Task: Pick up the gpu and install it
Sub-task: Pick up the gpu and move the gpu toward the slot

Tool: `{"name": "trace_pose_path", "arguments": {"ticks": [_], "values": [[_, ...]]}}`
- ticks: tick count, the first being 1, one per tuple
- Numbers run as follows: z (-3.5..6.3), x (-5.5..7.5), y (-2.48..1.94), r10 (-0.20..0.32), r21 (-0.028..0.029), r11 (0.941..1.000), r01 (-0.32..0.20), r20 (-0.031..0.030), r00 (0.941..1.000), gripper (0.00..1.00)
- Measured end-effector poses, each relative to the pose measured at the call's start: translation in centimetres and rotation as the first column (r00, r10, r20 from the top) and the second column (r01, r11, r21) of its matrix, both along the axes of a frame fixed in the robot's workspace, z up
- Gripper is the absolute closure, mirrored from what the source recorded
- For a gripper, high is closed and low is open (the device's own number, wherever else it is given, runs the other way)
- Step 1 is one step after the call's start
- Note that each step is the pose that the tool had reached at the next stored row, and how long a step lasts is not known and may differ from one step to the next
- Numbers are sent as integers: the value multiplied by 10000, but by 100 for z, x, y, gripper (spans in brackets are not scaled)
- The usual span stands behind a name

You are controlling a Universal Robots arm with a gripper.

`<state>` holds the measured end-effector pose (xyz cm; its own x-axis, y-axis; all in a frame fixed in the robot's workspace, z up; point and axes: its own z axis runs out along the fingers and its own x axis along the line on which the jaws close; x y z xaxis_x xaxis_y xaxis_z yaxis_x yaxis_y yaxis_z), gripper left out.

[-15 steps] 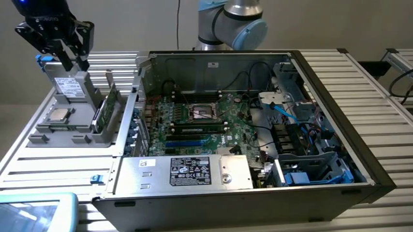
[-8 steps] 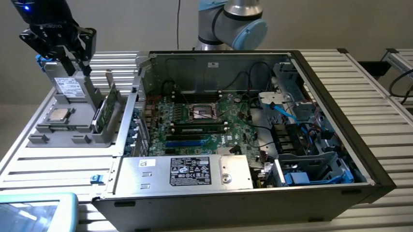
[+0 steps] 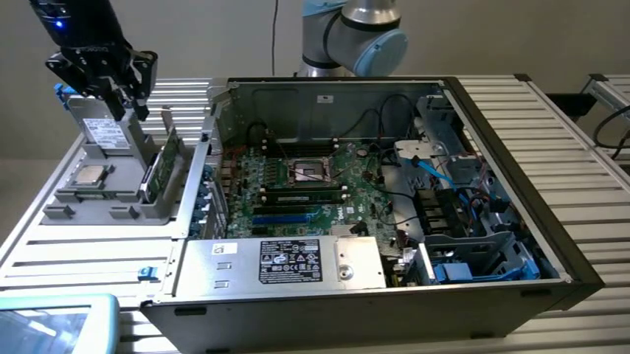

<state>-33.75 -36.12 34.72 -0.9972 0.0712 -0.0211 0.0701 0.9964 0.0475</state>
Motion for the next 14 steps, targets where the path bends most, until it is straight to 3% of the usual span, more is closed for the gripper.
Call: {"name": "trace_pose_path", "arguments": {"ticks": [7,14], "values": [[-129,8,99,7,1,10000,-7,2,10000,57],[-255,8,118,61,1,10000,-61,0,10000,57]]}}
